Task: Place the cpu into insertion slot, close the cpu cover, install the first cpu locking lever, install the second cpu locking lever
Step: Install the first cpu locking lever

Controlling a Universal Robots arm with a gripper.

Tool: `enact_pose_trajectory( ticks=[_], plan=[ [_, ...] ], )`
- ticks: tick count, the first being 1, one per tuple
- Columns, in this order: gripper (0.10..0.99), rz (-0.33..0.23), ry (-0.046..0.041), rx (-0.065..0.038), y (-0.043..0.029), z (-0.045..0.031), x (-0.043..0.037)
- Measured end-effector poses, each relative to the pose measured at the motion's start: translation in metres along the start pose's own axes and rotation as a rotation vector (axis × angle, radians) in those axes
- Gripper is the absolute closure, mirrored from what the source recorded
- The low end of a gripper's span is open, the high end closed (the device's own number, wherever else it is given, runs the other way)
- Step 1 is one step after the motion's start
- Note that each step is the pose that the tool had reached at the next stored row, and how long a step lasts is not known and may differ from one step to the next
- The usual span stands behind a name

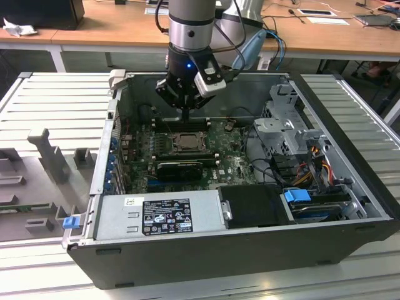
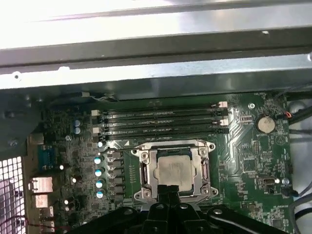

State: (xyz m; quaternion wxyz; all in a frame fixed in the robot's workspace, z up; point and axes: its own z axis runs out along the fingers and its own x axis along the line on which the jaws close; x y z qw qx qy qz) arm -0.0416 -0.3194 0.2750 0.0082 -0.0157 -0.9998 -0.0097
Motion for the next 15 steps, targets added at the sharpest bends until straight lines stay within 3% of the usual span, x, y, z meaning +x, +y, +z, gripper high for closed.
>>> enact_pose_trajectory(
  ticks=[2, 5, 15],
  plan=[
    [0.980, -0.075, 0.0014, 0.001, 0.0000, 0.0009, 0.0000],
    [0.980, -0.128, 0.0020, 0.002, 0.0000, 0.0013, 0.0000],
    [0.980, -0.132, -0.0010, 0.001, -0.0009, 0.0020, 0.0256]
  ],
)
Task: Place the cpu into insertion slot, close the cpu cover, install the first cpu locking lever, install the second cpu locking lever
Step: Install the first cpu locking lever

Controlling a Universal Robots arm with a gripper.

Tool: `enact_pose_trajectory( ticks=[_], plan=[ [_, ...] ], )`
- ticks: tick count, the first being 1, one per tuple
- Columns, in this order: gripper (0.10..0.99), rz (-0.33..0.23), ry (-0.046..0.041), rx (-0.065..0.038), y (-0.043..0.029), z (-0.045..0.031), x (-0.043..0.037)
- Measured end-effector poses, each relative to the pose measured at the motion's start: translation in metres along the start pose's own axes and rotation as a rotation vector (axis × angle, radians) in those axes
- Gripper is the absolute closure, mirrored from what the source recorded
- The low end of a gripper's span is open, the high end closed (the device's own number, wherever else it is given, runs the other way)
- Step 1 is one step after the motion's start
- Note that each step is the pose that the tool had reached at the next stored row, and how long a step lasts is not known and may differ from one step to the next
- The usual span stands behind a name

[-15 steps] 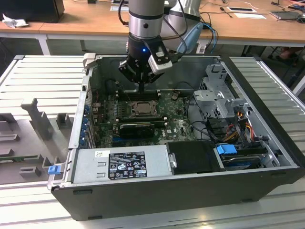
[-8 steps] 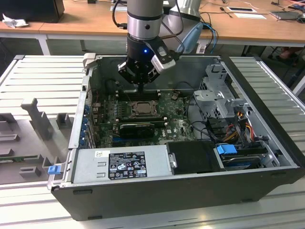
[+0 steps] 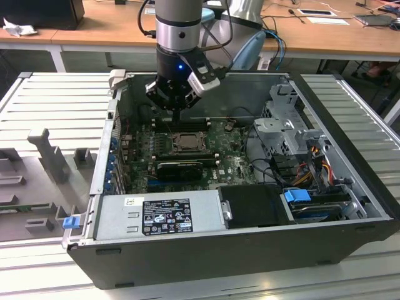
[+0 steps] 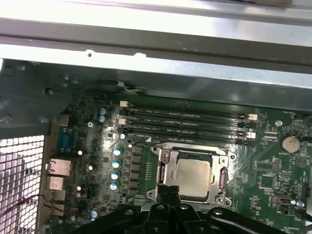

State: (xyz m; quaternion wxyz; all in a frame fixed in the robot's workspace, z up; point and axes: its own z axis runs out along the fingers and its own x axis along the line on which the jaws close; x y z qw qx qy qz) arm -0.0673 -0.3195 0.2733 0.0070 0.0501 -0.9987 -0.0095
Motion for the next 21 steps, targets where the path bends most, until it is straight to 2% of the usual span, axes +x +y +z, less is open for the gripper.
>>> enact_pose_trajectory(
  ticks=[9, 14, 19, 21],
  plan=[
    [0.980, 0.000, -0.0004, 0.000, 0.0026, 0.0008, 0.0253],
    [0.980, 0.000, -0.0003, 0.000, 0.0031, 0.0009, 0.0309],
    [0.980, 0.000, -0.0012, 0.000, 0.0041, 0.0011, 0.0410],
    [0.980, 0.000, -0.0013, 0.000, 0.0048, 0.0016, 0.0422]
  ],
)
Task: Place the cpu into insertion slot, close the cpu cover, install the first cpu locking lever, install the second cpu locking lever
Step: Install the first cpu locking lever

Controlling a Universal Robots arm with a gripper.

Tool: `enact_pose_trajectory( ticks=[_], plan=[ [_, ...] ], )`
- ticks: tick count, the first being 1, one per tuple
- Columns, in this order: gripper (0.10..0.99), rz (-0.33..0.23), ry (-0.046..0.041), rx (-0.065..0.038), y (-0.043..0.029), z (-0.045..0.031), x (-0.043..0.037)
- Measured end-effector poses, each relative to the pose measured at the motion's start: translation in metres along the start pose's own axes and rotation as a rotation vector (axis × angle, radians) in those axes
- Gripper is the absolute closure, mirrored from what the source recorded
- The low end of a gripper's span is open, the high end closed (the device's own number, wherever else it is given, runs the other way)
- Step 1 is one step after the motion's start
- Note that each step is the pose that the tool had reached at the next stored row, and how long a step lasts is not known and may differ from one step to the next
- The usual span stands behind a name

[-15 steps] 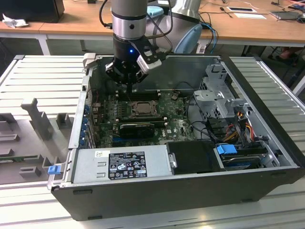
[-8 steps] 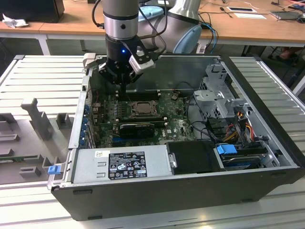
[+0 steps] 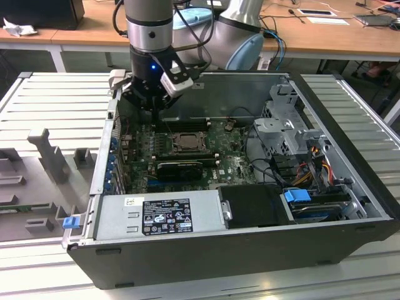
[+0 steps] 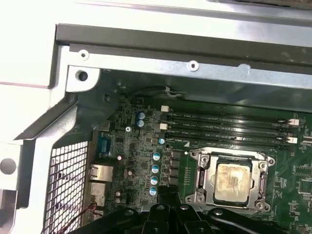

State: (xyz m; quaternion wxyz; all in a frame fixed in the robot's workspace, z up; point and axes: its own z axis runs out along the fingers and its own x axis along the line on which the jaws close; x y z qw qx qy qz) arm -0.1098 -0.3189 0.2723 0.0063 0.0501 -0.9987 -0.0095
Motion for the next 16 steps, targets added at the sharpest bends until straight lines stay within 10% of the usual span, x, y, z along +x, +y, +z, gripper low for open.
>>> enact_pose_trajectory(
  ticks=[16],
  plan=[
    [0.980, 0.066, -0.0013, -0.001, 0.0080, 0.0076, -0.0009]
  ],
)
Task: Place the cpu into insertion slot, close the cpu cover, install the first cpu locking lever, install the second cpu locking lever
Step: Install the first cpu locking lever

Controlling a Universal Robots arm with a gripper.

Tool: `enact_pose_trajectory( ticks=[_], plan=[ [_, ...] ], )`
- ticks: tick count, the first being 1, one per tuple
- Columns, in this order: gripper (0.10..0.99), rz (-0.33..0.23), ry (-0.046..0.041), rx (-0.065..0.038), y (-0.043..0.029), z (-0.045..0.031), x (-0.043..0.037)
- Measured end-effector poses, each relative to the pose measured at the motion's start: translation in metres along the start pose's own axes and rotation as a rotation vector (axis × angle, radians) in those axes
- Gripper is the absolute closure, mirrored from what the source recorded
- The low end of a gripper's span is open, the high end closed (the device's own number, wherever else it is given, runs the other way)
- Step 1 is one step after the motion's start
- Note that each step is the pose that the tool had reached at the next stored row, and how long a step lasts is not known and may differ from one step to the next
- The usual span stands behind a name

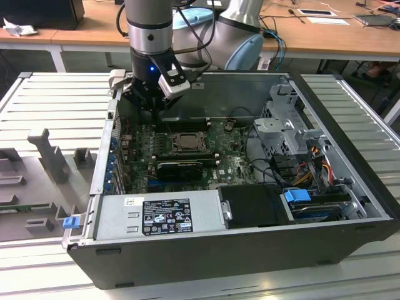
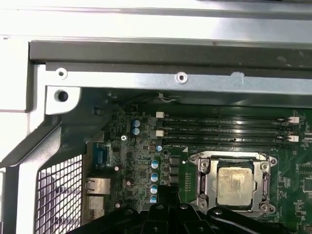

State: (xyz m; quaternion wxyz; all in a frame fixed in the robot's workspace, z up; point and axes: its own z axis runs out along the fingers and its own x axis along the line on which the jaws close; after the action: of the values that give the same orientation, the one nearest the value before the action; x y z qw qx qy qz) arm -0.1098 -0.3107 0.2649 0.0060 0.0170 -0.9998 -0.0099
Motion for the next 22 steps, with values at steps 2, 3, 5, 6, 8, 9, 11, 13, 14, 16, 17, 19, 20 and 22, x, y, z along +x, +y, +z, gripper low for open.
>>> enact_pose_trajectory(
  ticks=[2, 3, 5, 6, 8, 9, 11, 13, 14, 16, 17, 19, 20, 22],
  plan=[
    [0.980, 0.000, 0.0000, 0.000, 0.0022, 0.0007, -0.0001],
    [0.980, 0.000, 0.0001, 0.000, 0.0042, 0.0010, -0.0002],
    [0.980, 0.000, 0.0000, 0.000, 0.0072, 0.0016, -0.0002],
    [0.980, 0.000, 0.0001, 0.000, 0.0086, 0.0020, -0.0003],
    [0.980, 0.000, 0.0000, 0.000, 0.0108, 0.0033, -0.0004],
    [0.980, 0.000, 0.0001, 0.000, 0.0120, 0.0043, -0.0004],
    [0.980, 0.000, 0.0000, 0.000, 0.0146, 0.0062, -0.0006],
    [0.980, 0.000, 0.0000, 0.000, 0.0188, 0.0074, -0.0007],
    [0.980, 0.000, 0.0000, 0.000, 0.0214, 0.0076, -0.0008],
    [0.980, 0.000, 0.0001, 0.000, 0.0259, 0.0077, -0.0012],
    [0.980, 0.000, 0.0001, 0.000, 0.0274, 0.0079, -0.0017],
    [0.980, 0.000, 0.0001, 0.000, 0.0277, 0.0079, -0.0039],
    [0.980, 0.000, 0.0001, 0.000, 0.0276, 0.0079, -0.0061],
    [0.980, 0.000, 0.0001, 0.000, 0.0275, 0.0080, -0.0094]
  ],
)
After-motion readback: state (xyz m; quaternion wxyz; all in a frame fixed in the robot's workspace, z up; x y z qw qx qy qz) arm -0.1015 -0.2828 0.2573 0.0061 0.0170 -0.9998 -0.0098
